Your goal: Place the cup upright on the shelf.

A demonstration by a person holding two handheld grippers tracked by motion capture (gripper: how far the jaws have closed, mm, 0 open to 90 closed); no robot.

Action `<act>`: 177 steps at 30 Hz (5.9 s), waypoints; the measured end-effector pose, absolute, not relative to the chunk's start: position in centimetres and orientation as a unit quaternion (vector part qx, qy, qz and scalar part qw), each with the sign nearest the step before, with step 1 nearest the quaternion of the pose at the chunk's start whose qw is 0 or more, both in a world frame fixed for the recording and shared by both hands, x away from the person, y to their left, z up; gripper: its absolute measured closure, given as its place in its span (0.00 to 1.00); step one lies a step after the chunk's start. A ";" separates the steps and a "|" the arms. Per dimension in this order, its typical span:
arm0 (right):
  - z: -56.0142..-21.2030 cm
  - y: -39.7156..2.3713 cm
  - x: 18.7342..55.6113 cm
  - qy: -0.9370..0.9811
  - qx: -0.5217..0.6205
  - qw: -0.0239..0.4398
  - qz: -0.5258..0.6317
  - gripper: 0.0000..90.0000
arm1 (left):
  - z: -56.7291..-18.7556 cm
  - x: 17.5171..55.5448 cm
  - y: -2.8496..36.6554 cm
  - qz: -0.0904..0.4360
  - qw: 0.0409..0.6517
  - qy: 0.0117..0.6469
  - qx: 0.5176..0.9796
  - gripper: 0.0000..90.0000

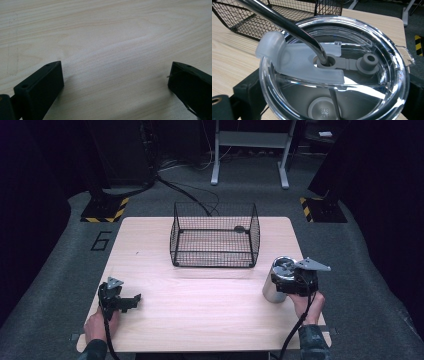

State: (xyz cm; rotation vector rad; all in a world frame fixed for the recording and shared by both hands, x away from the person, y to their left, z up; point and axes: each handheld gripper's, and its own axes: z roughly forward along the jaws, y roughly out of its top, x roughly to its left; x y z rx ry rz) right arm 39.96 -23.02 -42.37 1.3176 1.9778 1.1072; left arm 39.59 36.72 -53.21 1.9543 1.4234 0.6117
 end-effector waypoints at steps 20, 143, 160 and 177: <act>-40.4 -22.7 39.7 0.733 0.478 0.243 0.420 0.04 | -53.1 39.6 36.8 0.228 0.312 0.539 0.749 0.00; -28.7 -6.3 54.6 0.789 0.381 0.210 0.433 0.04 | -53.2 39.6 36.8 0.231 0.314 0.538 0.747 0.00; -31.1 -3.7 57.6 0.792 0.398 0.218 0.410 0.04 | -53.2 39.5 36.7 0.230 0.315 0.539 0.746 0.00; -33.5 -2.8 59.5 0.787 0.418 0.213 0.401 0.04 | -53.1 39.5 36.8 0.225 0.313 0.540 0.748 0.00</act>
